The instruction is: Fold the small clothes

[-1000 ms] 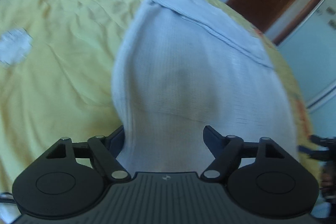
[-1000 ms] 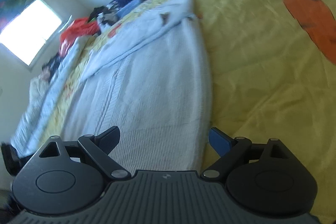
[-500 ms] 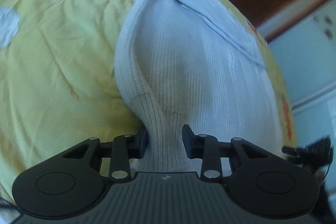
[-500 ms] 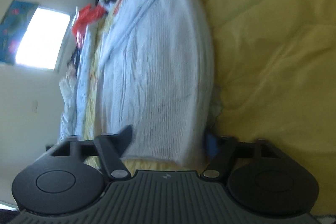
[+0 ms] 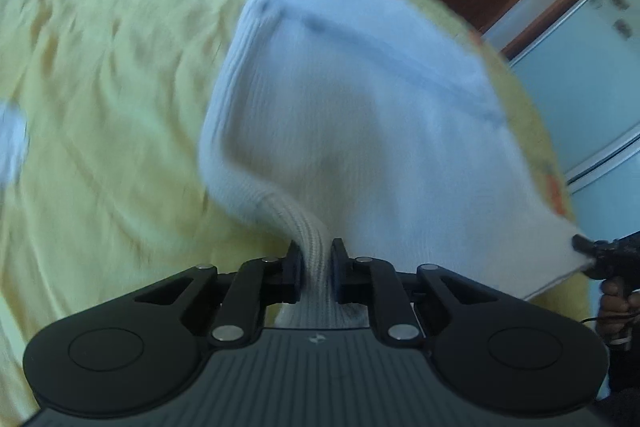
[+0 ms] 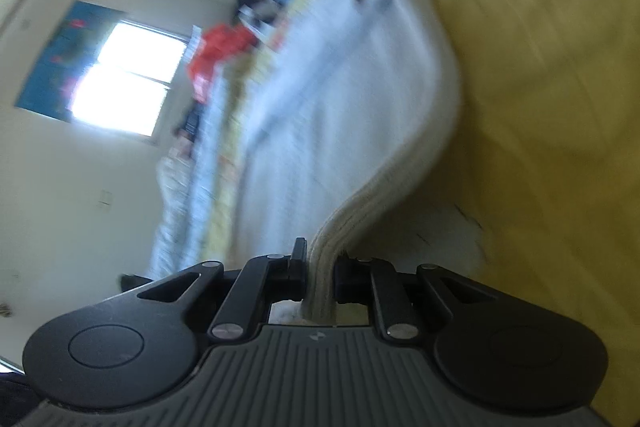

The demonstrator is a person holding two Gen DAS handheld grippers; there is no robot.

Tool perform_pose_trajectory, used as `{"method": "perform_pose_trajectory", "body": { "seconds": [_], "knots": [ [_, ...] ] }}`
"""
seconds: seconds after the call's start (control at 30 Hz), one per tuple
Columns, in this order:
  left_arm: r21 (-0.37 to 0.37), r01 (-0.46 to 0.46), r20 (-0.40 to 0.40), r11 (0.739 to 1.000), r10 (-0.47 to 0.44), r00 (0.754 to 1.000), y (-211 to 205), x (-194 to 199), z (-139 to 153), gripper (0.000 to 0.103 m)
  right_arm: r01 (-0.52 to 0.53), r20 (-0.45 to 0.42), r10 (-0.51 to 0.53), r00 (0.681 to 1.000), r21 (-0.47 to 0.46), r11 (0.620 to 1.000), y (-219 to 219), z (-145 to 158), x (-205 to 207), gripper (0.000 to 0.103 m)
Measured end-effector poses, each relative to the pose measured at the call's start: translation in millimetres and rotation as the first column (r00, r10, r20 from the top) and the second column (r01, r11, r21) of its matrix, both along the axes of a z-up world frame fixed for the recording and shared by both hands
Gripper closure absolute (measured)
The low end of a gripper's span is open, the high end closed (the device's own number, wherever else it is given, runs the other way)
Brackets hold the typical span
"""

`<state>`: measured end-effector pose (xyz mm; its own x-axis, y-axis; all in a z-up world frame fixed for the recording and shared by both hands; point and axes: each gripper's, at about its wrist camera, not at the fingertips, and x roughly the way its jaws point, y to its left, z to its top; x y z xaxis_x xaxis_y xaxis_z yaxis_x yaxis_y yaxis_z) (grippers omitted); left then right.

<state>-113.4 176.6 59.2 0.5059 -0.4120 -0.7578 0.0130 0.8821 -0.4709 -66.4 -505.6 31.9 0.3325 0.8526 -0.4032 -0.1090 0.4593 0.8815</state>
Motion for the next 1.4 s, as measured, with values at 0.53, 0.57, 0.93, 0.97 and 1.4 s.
{"method": "perform_pose_trajectory", "body": {
  "seconds": [0.53,0.57,0.93,0.97,1.4],
  "knots": [
    [0.015,-0.111,0.307,0.994,0.101,0.946,-0.7,263.2,74.7,0.088,0.166,0.223,-0.203,0.953,0.173,0.971,12.9,60.8,230.7,0.086],
    [0.012,-0.14,0.302,0.99,0.13,0.944,0.3,285.9,71.4,0.085,0.214,0.201,-0.249,0.947,0.184,0.959,15.0,57.7,253.8,0.083],
    [-0.029,-0.303,0.331,0.952,0.295,0.896,31.5,243.8,34.6,0.021,0.306,0.116,-0.305,0.945,0.005,0.952,33.4,5.1,272.2,0.016],
    [-0.015,-0.308,0.322,0.951,0.296,0.899,30.9,229.1,31.2,0.021,0.295,0.137,-0.288,0.948,-0.034,0.955,35.4,3.7,260.6,0.017],
    [-0.111,-0.37,0.16,0.922,0.384,0.909,4.2,184.7,-36.9,0.022,0.326,0.059,-0.322,0.945,-0.091,0.941,27.6,-43.7,170.4,0.025]
  ]
}}
